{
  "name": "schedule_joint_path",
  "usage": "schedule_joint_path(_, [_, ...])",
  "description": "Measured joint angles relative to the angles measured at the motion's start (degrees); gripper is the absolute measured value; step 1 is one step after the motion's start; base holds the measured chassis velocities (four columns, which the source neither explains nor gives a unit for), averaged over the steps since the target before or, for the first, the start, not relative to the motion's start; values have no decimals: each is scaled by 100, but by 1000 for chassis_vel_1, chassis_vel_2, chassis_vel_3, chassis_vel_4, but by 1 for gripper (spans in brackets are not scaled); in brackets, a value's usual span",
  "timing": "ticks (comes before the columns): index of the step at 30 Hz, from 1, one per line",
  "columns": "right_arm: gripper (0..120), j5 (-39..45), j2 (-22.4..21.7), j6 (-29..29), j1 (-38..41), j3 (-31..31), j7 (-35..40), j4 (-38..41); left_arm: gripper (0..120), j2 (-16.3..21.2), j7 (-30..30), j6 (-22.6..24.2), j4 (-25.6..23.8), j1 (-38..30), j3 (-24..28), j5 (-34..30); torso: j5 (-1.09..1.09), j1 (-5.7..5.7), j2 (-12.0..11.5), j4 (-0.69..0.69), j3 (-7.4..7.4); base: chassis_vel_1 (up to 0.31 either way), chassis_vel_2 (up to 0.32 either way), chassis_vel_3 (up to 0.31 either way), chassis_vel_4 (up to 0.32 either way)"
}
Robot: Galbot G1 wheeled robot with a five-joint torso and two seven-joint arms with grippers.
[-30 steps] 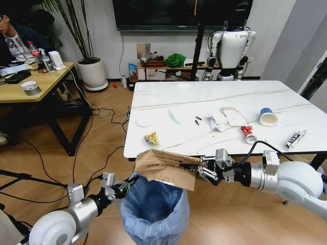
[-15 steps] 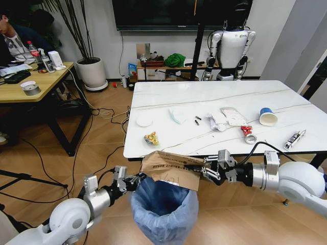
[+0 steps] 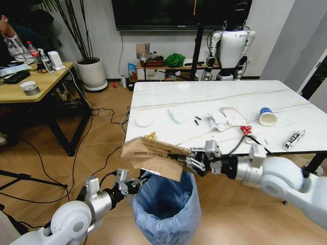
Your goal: Pick up the trash bin and place the trash from the table into it.
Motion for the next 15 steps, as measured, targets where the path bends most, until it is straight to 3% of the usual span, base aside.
schedule_joint_path(11, [4, -451, -17, 13, -488, 199, -245, -153, 0, 61, -7, 10, -153, 497, -540, 9, 1, 0, 0, -5, -1, 0, 0, 0, 0])
schedule_joint_path(15, [4, -483, 13, 25, -483, 161, -289, -171, 0, 53, 2, 10, -213, 754, -810, 59, 1, 0, 0, -1, -1, 0, 0, 0, 0])
